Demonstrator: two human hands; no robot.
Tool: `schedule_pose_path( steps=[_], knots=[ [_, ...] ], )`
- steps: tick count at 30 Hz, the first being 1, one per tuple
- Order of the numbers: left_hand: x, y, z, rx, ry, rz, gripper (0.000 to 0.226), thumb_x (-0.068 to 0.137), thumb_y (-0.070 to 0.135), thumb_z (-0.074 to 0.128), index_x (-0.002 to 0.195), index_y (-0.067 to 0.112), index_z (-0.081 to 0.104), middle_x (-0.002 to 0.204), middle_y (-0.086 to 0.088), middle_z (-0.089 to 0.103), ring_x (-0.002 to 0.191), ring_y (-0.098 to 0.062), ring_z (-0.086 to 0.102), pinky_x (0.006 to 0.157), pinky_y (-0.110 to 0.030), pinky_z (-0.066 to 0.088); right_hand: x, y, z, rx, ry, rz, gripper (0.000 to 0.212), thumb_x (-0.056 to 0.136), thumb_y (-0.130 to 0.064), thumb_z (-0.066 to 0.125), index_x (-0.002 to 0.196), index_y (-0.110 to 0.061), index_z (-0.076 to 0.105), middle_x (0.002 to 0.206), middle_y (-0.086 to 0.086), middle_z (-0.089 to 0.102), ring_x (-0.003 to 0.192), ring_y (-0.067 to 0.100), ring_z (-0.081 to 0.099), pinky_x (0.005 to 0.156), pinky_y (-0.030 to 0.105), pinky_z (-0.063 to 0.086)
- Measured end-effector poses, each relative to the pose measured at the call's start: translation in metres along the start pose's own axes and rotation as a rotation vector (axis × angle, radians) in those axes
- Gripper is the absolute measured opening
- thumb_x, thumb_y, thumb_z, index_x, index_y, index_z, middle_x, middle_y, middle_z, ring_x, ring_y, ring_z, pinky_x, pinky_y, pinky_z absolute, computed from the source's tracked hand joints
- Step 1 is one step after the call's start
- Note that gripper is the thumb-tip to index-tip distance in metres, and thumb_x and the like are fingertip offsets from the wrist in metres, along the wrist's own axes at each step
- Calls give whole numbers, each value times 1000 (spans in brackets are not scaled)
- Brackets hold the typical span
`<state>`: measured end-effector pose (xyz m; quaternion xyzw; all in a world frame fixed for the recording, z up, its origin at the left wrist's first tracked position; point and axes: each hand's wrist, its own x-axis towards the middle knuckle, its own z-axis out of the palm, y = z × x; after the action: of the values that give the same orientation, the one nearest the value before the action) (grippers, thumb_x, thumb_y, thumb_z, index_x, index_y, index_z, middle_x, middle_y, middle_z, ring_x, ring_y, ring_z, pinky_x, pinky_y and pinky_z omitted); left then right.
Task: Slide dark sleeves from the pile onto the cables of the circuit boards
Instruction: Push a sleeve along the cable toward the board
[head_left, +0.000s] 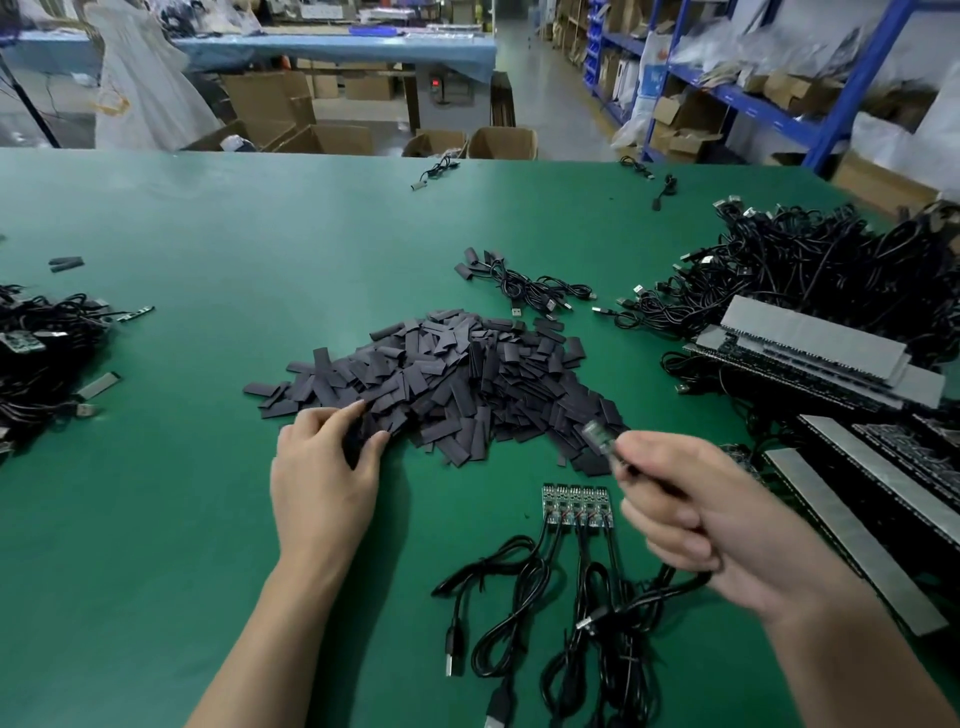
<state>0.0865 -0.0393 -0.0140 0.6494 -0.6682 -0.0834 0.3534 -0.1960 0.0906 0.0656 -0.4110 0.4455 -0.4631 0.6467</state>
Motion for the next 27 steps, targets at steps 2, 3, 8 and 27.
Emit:
schedule_pose_path(
  steps=[2,3,8,27],
  knots=[
    [0,0,0,14,-15,-7,36,91,35,76,124,21,74,111,1,64,106,-23,53,85,-40,50,5,2,12,-216,81,54,27,93,-40,68,77,-18,69,52,-4,39,38,7,31,34,16,28],
    [0,1,-1,14,-14,-10,35,90,35,77,122,21,76,110,2,64,105,-22,53,84,-39,50,7,5,18,-294,118,54,27,95,-40,67,79,-18,70,53,-4,40,40,8,33,36,17,29],
    [0,-1,-3,-31,3,-28,23,90,32,77,109,21,81,105,5,71,102,-22,60,81,-36,51,19,17,35,-445,268,-27,29,99,-40,62,86,-16,70,53,-7,43,45,9,35,43,18,32],
    [-30,44,-15,-1067,-509,41,16,97,27,66,101,23,81,84,-5,76,71,-12,65,69,-21,52,30,28,20,90,120,159,41,93,-42,64,114,-8,53,68,5,56,41,6,34,31,14,23]
  ],
)
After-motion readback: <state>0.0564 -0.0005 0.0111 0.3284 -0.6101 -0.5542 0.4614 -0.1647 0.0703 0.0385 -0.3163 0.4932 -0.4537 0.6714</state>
